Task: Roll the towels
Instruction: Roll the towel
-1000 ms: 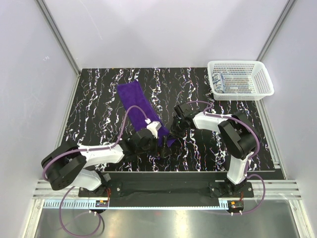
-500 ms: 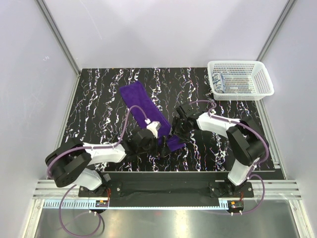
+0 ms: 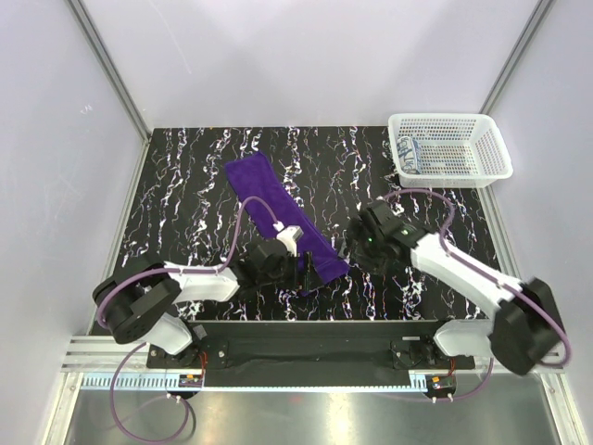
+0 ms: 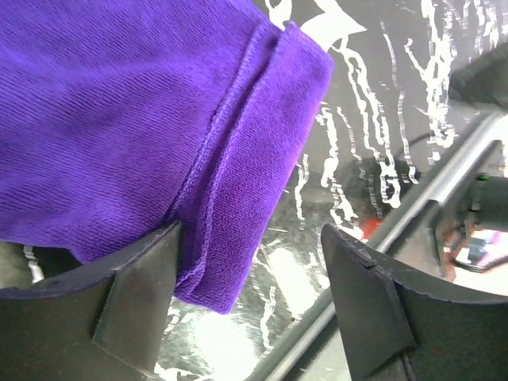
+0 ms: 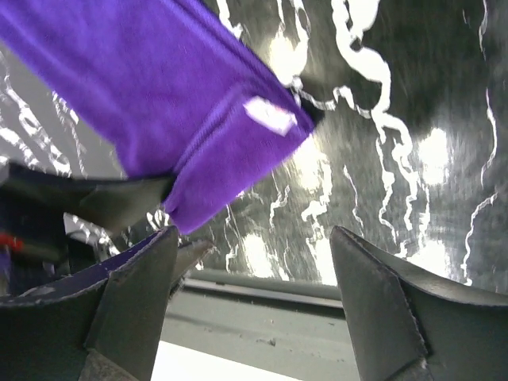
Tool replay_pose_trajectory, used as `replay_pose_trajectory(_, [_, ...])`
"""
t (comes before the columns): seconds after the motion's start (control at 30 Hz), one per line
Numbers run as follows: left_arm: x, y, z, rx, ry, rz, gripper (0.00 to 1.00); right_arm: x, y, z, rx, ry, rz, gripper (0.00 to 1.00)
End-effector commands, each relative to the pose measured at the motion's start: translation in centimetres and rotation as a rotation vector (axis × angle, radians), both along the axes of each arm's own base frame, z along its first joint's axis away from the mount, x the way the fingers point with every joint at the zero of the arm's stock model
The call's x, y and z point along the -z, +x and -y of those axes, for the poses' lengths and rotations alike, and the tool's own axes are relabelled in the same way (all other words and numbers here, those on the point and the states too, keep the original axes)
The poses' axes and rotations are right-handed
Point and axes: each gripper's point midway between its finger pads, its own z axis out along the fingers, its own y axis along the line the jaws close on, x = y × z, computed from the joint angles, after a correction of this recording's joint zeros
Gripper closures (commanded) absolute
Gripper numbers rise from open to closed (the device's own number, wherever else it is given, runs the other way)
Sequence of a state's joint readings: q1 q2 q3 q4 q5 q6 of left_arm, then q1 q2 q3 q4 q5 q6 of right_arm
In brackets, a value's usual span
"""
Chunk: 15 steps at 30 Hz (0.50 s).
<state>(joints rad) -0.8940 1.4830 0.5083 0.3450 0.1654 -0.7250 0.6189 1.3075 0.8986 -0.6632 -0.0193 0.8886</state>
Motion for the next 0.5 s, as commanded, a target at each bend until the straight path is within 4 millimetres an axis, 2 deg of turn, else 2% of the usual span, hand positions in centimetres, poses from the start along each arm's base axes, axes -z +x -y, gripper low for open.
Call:
replay_pose_trajectory(0.0, [-0.5, -0.7, 1.0, 0.009, -0.057, -0.066, 0.25, 0.8, -1.6, 0.1, 0.058, 0.101, 0.000, 0.17])
replay_pose_trajectory(0.03, [-0.5, -0.7, 1.0, 0.004, -0.056, -0.069, 0.25, 1.1, -2.0, -0.3, 0.059, 0.137, -0.004, 0.18])
replay_pose_trajectory(0.07, [-0.6, -0.9, 0.9, -0.002, -0.063, -0.082, 0.25, 2.8, -3.5, -0.4, 0.048, 0.170, -0.054, 0.18])
replay_pose_trajectory(0.1, [-0.5, -1.0, 0.9, -0.005, -0.065, -0.090, 0.25, 2.3, -2.9, -1.3, 0.064, 0.239, -0.026, 0.20])
replay_pose_trajectory(0.17, [-0.7, -1.4, 0.9, -0.013, -0.081, -0.116, 0.26, 3.5, -3.6, -1.5, 0.071, 0.268, -0.040, 0.21])
replay_pose_trajectory(0.23, [-0.9, -1.8, 1.1, -0.006, -0.096, -0.124, 0.26, 3.3, -3.0, -1.8, 0.086, 0.303, -0.005, 0.21])
replay_pose_trajectory(0.37, [-0.4, -2.7, 1.5, 0.018, -0.098, -0.149, 0.26, 4.8, -2.8, -2.1, 0.098, 0.308, -0.012, 0.23])
replay_pose_trajectory(0.47, [0.0, -2.8, 1.4, 0.016, -0.094, -0.160, 0.26, 5.2, -2.3, -3.5, 0.081, 0.336, -0.004, 0.24])
